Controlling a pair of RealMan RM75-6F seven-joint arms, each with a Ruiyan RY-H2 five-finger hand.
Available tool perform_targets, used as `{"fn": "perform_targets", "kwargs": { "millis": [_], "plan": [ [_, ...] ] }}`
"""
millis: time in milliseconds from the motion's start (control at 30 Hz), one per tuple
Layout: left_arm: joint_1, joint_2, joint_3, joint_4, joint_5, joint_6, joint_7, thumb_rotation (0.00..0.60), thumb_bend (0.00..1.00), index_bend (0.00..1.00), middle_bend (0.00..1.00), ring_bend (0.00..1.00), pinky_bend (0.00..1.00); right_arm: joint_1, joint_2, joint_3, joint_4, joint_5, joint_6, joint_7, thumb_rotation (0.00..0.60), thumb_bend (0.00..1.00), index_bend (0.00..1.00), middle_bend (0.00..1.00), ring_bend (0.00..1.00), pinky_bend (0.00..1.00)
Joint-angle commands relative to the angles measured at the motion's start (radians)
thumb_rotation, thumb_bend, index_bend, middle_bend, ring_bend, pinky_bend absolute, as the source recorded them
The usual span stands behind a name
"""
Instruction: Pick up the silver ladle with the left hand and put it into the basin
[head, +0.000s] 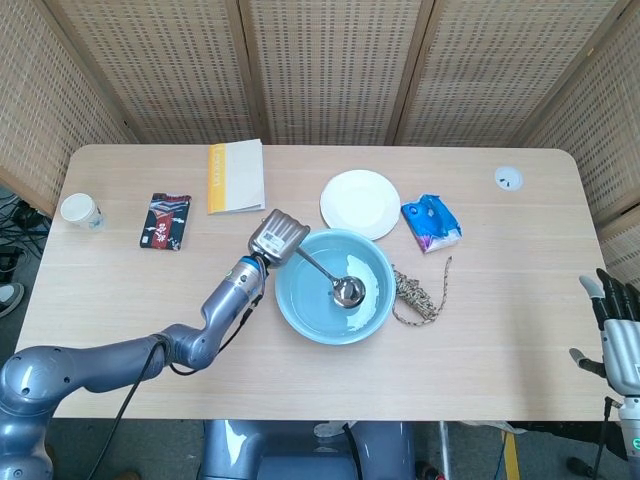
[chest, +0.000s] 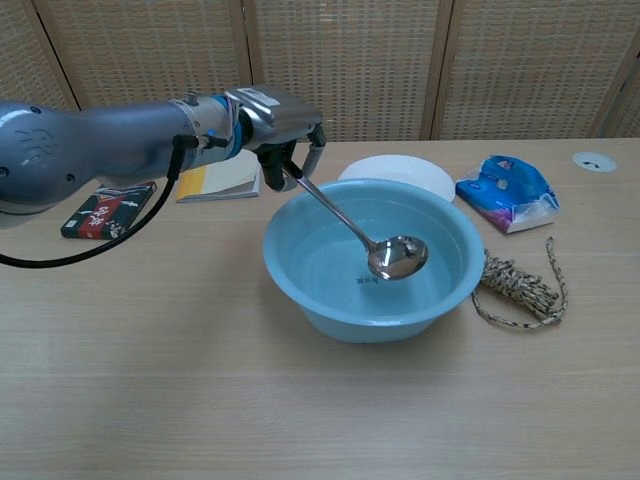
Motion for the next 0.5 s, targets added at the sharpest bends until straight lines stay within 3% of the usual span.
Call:
{"fn": "perform_targets", "kwargs": {
  "millis": [33, 500],
  "plan": [
    [-0.027, -0.02, 0.016, 0.03, -0.002, 0.0, 0.03, 0.6, 0.57, 1.0, 1.0, 1.0, 1.0, 0.002, 0.0, 0.0, 0.002, 0.004, -0.006, 0.0, 0.6, 0.0, 0.0, 0.0, 0.0, 0.0],
    [-0.098, -0.104, 0.064, 0.155, -0.022, -0.003, 0.128, 0.6, 0.58, 1.0, 1.0, 1.0, 1.0, 0.005, 0.002, -0.003, 0.003, 0.005, -0.017, 0.011, 0.6, 0.0, 0.0, 0.0, 0.0, 0.0]
  ]
}}
